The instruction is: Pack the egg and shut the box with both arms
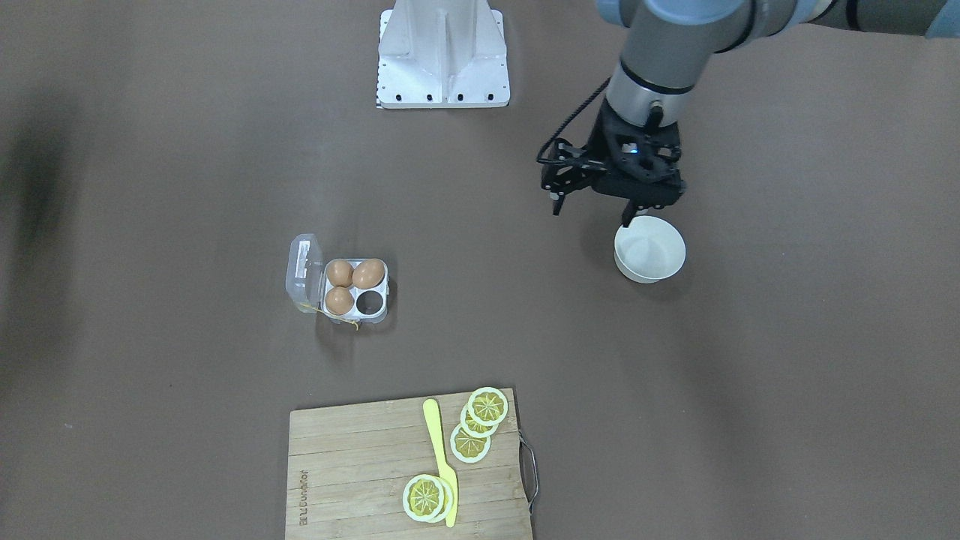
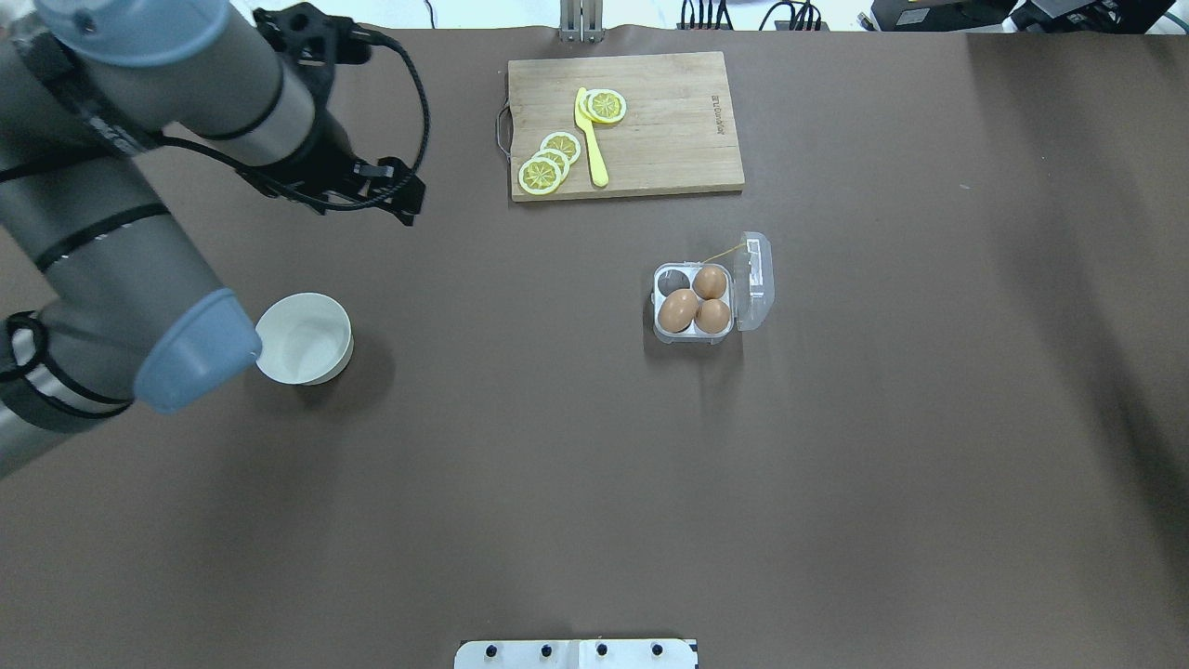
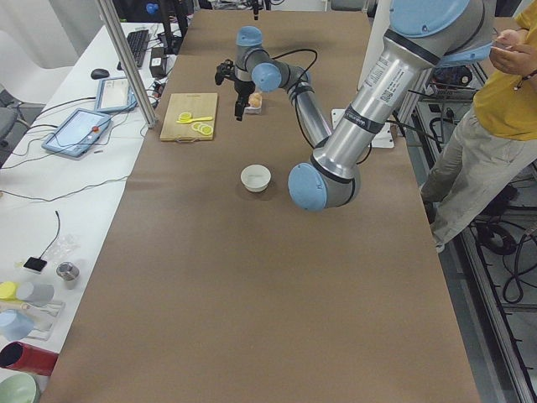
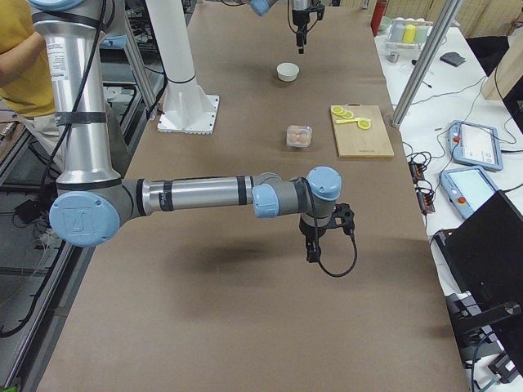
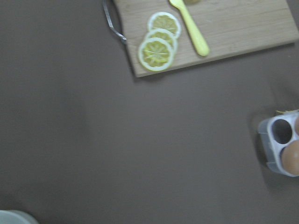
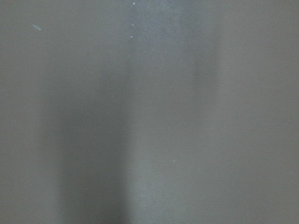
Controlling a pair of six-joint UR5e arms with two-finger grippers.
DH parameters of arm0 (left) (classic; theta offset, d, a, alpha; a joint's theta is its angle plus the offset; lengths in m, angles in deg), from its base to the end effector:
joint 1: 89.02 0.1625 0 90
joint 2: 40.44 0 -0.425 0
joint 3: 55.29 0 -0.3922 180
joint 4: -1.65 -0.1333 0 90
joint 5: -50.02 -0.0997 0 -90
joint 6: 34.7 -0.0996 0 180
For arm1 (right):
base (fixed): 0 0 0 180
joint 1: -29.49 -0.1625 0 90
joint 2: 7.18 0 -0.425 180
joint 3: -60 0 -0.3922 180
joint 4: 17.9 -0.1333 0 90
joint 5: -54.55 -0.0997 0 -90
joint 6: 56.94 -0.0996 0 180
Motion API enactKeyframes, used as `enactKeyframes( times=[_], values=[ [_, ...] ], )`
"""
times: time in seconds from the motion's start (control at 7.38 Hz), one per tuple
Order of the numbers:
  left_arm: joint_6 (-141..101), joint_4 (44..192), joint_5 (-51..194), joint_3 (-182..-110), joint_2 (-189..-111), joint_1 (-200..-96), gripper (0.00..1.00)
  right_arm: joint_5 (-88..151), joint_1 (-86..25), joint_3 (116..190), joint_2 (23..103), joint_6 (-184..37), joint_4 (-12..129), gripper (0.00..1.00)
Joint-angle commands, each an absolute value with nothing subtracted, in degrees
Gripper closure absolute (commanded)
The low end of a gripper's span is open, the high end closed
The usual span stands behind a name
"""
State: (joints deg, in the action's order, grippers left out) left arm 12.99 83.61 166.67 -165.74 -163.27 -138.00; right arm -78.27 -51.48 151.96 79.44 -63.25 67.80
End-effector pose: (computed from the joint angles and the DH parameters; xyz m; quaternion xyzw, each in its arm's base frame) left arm 0.3258 -0.5096 0.1971 0.1189 0.4138 0.0362 0.9019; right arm -0.0178 -0.5299 0.6056 0.0290 -0.3709 -0.0527 0.9267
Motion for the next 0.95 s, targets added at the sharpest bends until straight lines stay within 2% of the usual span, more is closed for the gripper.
enactKeyframes(
  times=[0.0, 0.14, 0.41, 0.54, 0.81],
  values=[
    [4.2, 82.6, 166.9, -167.7, -154.4, -144.4, 0.04, -82.8, -51.3, 152.4, 79.1, -63.7, 67.8, 0.45],
    [-0.1, 82.9, 166.4, -167.5, -150.6, -147.3, 0.04, -83.2, -51.0, 152.5, 78.9, -63.8, 67.9, 0.52],
    [-8.0, 86.4, 166.3, -166.7, -144.6, -152.7, 0.08, -86.7, -49.3, 152.5, 78.3, -64.3, 67.9, 0.79],
    [-10.3, 94.0, 166.3, -164.4, -140.1, -154.1, 0.08, -86.9, -48.2, 152.5, 77.4, -65.8, 67.9, 0.87],
    [-10.4, 115.1, 166.8, -154.7, -134.2, -156.2, 0.08, -86.9, -46.7, 152.6, 76.7, -66.5, 67.9, 0.91]
  ],
)
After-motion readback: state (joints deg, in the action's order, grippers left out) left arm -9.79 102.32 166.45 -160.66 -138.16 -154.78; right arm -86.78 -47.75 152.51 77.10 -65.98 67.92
